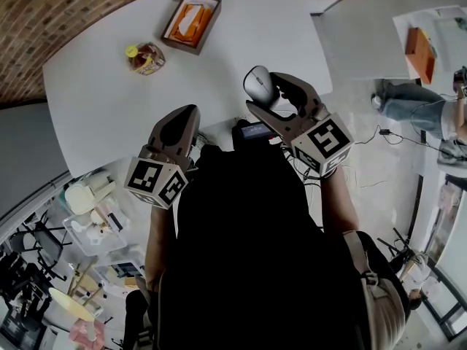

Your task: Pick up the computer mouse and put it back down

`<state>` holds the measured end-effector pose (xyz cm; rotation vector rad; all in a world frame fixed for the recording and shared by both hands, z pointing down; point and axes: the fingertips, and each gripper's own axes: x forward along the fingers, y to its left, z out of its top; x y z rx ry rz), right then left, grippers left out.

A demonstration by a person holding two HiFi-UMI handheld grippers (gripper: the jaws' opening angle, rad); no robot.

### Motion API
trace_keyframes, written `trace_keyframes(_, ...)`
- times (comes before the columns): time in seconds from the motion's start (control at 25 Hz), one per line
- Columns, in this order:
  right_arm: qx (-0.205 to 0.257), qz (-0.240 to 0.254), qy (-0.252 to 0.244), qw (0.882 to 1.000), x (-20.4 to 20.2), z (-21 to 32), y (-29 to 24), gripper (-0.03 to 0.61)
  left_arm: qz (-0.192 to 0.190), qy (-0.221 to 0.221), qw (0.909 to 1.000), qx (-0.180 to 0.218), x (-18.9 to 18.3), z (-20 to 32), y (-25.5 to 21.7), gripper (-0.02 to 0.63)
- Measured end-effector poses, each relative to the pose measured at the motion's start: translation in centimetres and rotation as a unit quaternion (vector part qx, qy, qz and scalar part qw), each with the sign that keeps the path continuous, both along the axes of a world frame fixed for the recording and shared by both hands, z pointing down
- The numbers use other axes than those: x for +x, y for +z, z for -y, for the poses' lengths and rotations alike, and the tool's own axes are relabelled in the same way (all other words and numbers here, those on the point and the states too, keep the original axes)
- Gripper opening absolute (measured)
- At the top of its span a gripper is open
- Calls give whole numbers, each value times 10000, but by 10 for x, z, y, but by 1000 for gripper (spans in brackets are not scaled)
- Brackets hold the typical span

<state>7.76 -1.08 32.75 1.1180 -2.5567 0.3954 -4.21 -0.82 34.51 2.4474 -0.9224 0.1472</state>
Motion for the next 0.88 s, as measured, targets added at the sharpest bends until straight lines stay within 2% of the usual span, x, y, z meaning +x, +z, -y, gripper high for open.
trace_keyframes(0.44, -170, 176, 230, 9994, 12, 4, 6, 298, 90, -73, 9999, -83, 3, -3, 2, 12)
trace_keyframes(0.88, -438, -84, 432, 9981, 40, 21, 48, 298, 212, -263, 9994, -114, 8, -5, 1, 12)
